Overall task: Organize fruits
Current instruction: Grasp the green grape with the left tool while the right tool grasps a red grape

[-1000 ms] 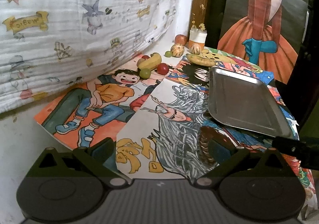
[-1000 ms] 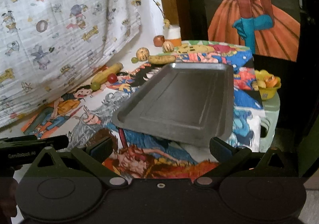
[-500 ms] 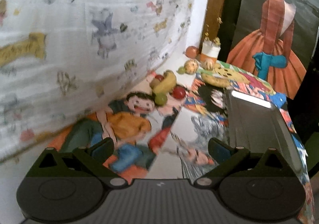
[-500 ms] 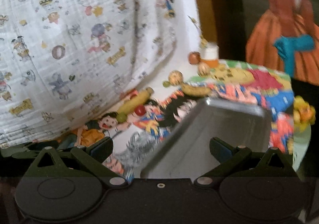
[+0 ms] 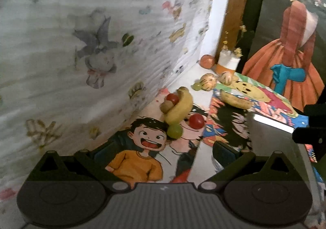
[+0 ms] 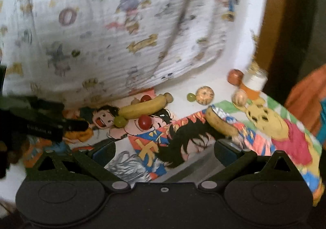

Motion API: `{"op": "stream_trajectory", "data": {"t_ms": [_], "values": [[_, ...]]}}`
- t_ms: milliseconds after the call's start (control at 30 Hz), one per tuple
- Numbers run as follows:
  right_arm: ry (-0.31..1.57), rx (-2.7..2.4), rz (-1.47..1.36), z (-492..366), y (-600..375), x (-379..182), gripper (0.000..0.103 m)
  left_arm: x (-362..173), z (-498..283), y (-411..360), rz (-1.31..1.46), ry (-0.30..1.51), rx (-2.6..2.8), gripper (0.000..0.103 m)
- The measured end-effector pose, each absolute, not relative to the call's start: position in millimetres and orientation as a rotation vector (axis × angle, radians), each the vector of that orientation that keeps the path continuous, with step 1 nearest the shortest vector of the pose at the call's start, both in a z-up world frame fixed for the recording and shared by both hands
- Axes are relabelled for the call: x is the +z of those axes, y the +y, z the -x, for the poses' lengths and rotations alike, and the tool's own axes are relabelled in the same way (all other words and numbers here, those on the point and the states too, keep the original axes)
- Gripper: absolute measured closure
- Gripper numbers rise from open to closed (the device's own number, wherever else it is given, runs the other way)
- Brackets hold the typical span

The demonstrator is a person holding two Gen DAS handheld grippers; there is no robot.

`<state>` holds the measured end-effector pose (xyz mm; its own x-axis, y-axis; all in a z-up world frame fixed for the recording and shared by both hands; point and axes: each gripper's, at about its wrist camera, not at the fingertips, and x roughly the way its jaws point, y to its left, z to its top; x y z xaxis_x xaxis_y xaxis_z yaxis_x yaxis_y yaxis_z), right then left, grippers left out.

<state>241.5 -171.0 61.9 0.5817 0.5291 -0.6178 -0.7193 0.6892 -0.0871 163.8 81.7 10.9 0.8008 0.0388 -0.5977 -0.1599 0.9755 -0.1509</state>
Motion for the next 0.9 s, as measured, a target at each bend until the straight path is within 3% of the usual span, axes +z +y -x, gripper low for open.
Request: {"op": "stream_trajectory", "data": {"t_ms": [233,433,733,900], "values": [[0.579,0.877,0.532,-282,-135,41,0.004,-8,-198,90,0.227,0.665,0.135,0.000],[0.563,0.960,0.653,-308,-106,14,0.020,-22,-217,90,0.220,0.663,0.109,0.006],[0.572,1.073,0.689,-331,-85,-12,0.038,-34,-238,87,0.143,0.661,0.031,0.024],[0.595,1.112,0.645,-341,-81,-18,0.044,-40,-246,87,0.144,0.672,-0.006,0.043]]}}
